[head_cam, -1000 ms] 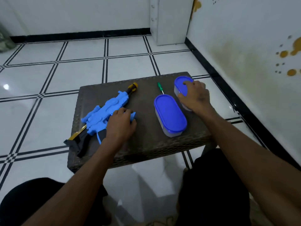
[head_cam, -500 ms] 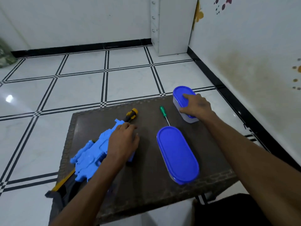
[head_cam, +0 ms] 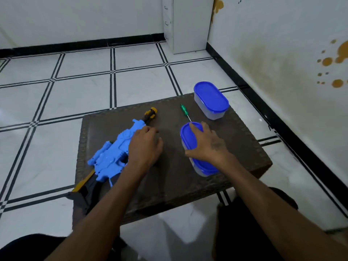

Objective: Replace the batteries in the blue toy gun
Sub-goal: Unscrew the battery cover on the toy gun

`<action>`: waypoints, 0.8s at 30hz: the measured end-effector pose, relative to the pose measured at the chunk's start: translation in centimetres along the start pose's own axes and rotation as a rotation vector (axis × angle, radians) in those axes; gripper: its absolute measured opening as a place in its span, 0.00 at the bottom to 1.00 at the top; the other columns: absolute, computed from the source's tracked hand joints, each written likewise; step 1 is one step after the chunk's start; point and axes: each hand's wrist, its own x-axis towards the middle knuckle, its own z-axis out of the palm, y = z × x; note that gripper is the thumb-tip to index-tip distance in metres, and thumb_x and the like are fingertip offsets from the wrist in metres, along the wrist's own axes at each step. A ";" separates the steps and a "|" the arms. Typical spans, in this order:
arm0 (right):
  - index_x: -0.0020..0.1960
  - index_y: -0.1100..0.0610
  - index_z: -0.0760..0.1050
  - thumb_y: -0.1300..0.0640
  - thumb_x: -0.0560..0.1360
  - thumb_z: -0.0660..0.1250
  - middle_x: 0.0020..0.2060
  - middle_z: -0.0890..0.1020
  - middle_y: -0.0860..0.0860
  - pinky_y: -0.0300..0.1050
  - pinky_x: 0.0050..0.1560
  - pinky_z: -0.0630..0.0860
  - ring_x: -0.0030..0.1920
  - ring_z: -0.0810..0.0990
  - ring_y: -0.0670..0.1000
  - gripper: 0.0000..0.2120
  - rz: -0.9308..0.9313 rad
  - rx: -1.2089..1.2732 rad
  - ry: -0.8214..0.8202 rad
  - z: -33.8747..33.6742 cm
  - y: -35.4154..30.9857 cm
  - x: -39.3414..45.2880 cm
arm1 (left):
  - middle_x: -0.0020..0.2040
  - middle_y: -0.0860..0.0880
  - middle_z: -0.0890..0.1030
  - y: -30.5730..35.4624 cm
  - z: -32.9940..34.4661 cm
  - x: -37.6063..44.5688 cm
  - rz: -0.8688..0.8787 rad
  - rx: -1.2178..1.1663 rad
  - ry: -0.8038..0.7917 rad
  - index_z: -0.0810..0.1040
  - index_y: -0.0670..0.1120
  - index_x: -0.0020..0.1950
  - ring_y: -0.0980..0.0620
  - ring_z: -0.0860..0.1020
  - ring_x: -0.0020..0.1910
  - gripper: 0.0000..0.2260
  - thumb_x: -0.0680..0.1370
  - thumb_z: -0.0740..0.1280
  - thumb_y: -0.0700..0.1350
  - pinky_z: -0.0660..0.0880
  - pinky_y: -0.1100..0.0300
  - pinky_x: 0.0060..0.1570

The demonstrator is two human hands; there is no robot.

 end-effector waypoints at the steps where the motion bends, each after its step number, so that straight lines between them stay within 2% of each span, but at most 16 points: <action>1: 0.81 0.47 0.47 0.39 0.71 0.71 0.79 0.48 0.56 0.60 0.68 0.67 0.76 0.58 0.64 0.47 0.014 0.019 0.030 0.2 0.4 0.0 | 0.55 0.43 0.79 -0.4 -0.3 -0.8 -0.006 -0.003 0.002 0.80 0.43 0.55 0.40 0.76 0.54 0.11 0.76 0.65 0.46 0.75 0.49 0.48; 5: 0.75 0.53 0.61 0.39 0.69 0.73 0.72 0.64 0.59 0.59 0.65 0.73 0.67 0.71 0.63 0.42 0.104 0.142 0.131 -1.1 3.3 0.2 | 0.54 0.43 0.79 -2.4 -1.5 -2.0 -0.091 -0.013 0.017 0.80 0.43 0.55 0.40 0.75 0.55 0.12 0.75 0.66 0.46 0.74 0.47 0.52; 8: 0.71 0.53 0.65 0.39 0.68 0.74 0.68 0.68 0.60 0.56 0.62 0.73 0.64 0.73 0.64 0.38 0.210 0.168 0.206 -2.3 5.8 0.4 | 0.57 0.43 0.78 -2.8 -1.8 -3.0 -0.099 0.019 -0.002 0.79 0.43 0.59 0.40 0.74 0.57 0.15 0.75 0.66 0.47 0.73 0.48 0.53; 11: 0.75 0.53 0.60 0.37 0.68 0.74 0.70 0.65 0.60 0.58 0.63 0.71 0.67 0.70 0.65 0.44 0.334 0.159 0.225 -2.7 7.5 1.0 | 0.58 0.43 0.77 -3.0 -1.8 -3.4 -0.114 0.015 -0.014 0.78 0.43 0.61 0.40 0.73 0.58 0.16 0.75 0.66 0.47 0.72 0.48 0.54; 15: 0.78 0.52 0.53 0.34 0.69 0.72 0.74 0.61 0.61 0.61 0.64 0.70 0.70 0.67 0.67 0.48 0.333 0.136 0.216 -2.5 7.8 1.7 | 0.61 0.45 0.76 -3.4 -1.8 -3.3 -0.118 0.038 -0.038 0.77 0.45 0.63 0.42 0.72 0.61 0.17 0.76 0.66 0.48 0.71 0.50 0.56; 17: 0.80 0.51 0.47 0.31 0.69 0.69 0.77 0.53 0.62 0.65 0.68 0.65 0.74 0.60 0.68 0.51 0.356 0.068 0.180 -2.4 7.5 1.9 | 0.63 0.44 0.76 -3.6 -2.0 -3.1 -0.130 0.020 -0.028 0.76 0.45 0.64 0.42 0.71 0.63 0.17 0.76 0.66 0.48 0.71 0.49 0.57; 19: 0.80 0.53 0.46 0.30 0.71 0.66 0.79 0.48 0.62 0.68 0.71 0.58 0.78 0.51 0.68 0.50 0.353 -0.070 0.185 -2.6 6.3 2.0 | 0.64 0.44 0.75 -3.9 -2.3 -3.2 -0.135 0.003 -0.008 0.76 0.45 0.64 0.41 0.70 0.64 0.18 0.76 0.67 0.48 0.71 0.48 0.58; 20: 0.80 0.54 0.49 0.31 0.73 0.65 0.79 0.49 0.62 0.67 0.72 0.57 0.78 0.50 0.67 0.47 0.315 -0.127 0.229 -2.7 5.3 2.3 | 0.65 0.43 0.75 -4.2 -2.4 -3.3 -0.141 0.002 -0.002 0.76 0.45 0.65 0.41 0.70 0.65 0.18 0.76 0.67 0.48 0.71 0.48 0.58; 21: 0.78 0.56 0.55 0.34 0.74 0.65 0.78 0.54 0.62 0.65 0.72 0.60 0.77 0.53 0.66 0.42 0.257 -0.159 0.288 -2.9 4.0 2.6 | 0.65 0.43 0.74 -4.6 -2.6 -3.4 -0.145 0.002 0.003 0.76 0.44 0.66 0.41 0.70 0.65 0.19 0.76 0.67 0.48 0.70 0.47 0.60; 24: 0.70 0.57 0.70 0.42 0.78 0.64 0.66 0.74 0.58 0.54 0.59 0.74 0.66 0.72 0.59 0.27 0.062 -0.082 0.352 -3.0 -0.5 4.8 | 0.66 0.41 0.73 -6.6 -3.1 -3.9 -0.174 0.030 0.005 0.74 0.44 0.68 0.40 0.69 0.67 0.22 0.75 0.68 0.49 0.69 0.47 0.61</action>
